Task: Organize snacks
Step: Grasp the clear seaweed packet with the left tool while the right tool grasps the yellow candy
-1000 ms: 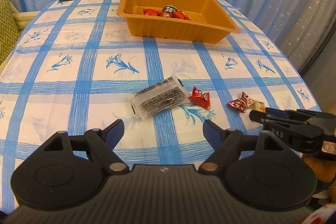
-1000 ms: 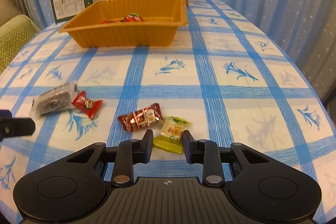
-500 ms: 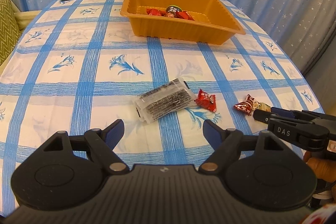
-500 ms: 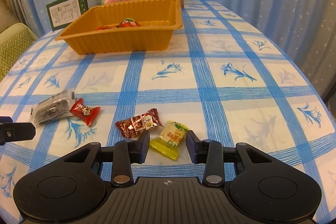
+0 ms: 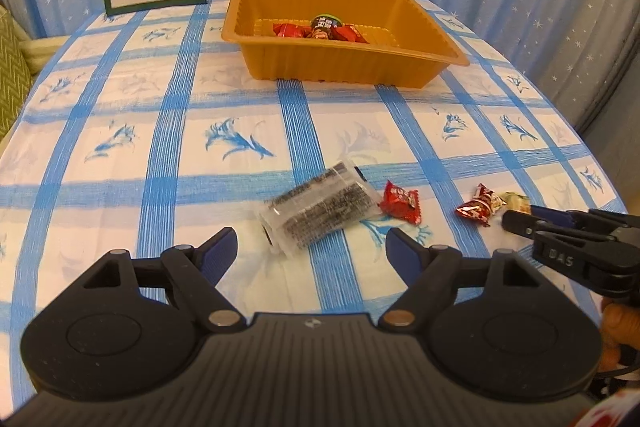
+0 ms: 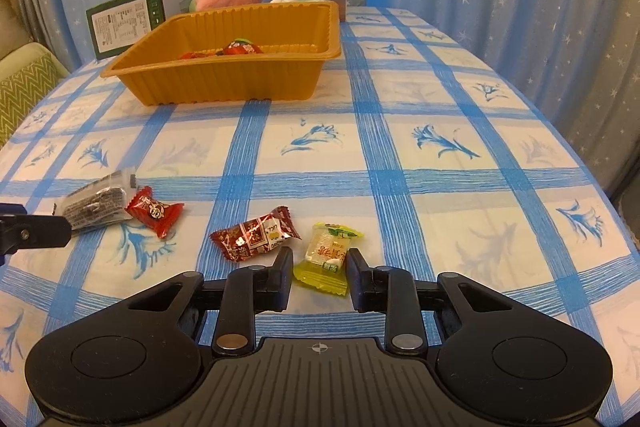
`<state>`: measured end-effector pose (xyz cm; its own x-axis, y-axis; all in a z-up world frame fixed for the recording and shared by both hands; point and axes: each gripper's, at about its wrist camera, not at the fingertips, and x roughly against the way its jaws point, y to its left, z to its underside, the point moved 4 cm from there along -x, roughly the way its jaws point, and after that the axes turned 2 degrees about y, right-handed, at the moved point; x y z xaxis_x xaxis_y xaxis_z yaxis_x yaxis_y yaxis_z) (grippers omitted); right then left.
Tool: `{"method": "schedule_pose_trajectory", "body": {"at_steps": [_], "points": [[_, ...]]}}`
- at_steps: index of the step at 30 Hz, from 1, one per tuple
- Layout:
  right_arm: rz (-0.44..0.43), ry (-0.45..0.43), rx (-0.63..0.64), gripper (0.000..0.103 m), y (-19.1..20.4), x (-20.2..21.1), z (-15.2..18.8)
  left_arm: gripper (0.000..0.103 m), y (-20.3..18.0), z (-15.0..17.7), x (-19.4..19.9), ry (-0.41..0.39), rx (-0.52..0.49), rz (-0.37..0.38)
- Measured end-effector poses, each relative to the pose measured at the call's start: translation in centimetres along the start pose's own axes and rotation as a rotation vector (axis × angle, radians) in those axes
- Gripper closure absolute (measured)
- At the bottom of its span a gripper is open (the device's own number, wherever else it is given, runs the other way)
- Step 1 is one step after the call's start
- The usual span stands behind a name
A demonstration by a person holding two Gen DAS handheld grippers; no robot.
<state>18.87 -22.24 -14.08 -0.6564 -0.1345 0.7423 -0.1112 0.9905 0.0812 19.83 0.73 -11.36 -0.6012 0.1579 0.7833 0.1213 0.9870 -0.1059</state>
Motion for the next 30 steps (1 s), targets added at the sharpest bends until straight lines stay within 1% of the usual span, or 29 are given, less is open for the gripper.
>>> {"method": "schedule_pose_trajectory", "body": {"at_steps": [3, 5, 8, 12, 15, 18, 20, 22, 28, 30], "points": [[0.001, -0.012, -0.005, 0.074, -0.2, 0.4, -0.2, 0.027, 0.3, -0.7, -0.6, -0.006, -0.052, -0.011], [0.001, -0.015, -0.004, 0.074, -0.3, 0.5, -0.3, 0.037, 0.5, -1.4, -1.2, -0.002, -0.093, -0.021], [0.002, -0.012, -0.005, 0.074, -0.3, 0.5, -0.2, 0.04, 0.4, -2.2, -2.1, 0.012, -0.168, -0.01], [0.001, -0.007, -0.005, 0.074, -0.3, 0.4, -0.1, 0.04, -0.4, -2.6, -3.4, 0.048, -0.307, 0.058], [0.001, -0.007, -0.005, 0.074, -0.4, 0.4, -0.1, 0.04, -1.2, -2.6, -4.2, 0.075, -0.382, 0.11], [0.0, -0.001, -0.008, 0.074, -0.4, 0.3, -0.1, 0.044, -1.7, -2.3, -4.7, 0.104, -0.422, 0.116], [-0.002, 0.0, -0.009, 0.074, -0.5, 0.2, 0.0, 0.055, -1.9, -2.2, -4.8, 0.12, -0.429, 0.1], [-0.003, 0.0, -0.009, 0.074, -0.4, 0.2, 0.0, 0.064, -2.0, -2.0, -4.8, 0.142, -0.422, 0.089], [-0.004, 0.0, -0.008, 0.074, -0.4, 0.2, 0.0, 0.065, -1.8, -1.7, -4.6, 0.141, -0.313, 0.061], [-0.003, -0.003, -0.01, 0.074, -0.4, 0.4, -0.1, 0.068, -1.8, -1.7, -4.6, 0.133, -0.284, 0.046]]}}
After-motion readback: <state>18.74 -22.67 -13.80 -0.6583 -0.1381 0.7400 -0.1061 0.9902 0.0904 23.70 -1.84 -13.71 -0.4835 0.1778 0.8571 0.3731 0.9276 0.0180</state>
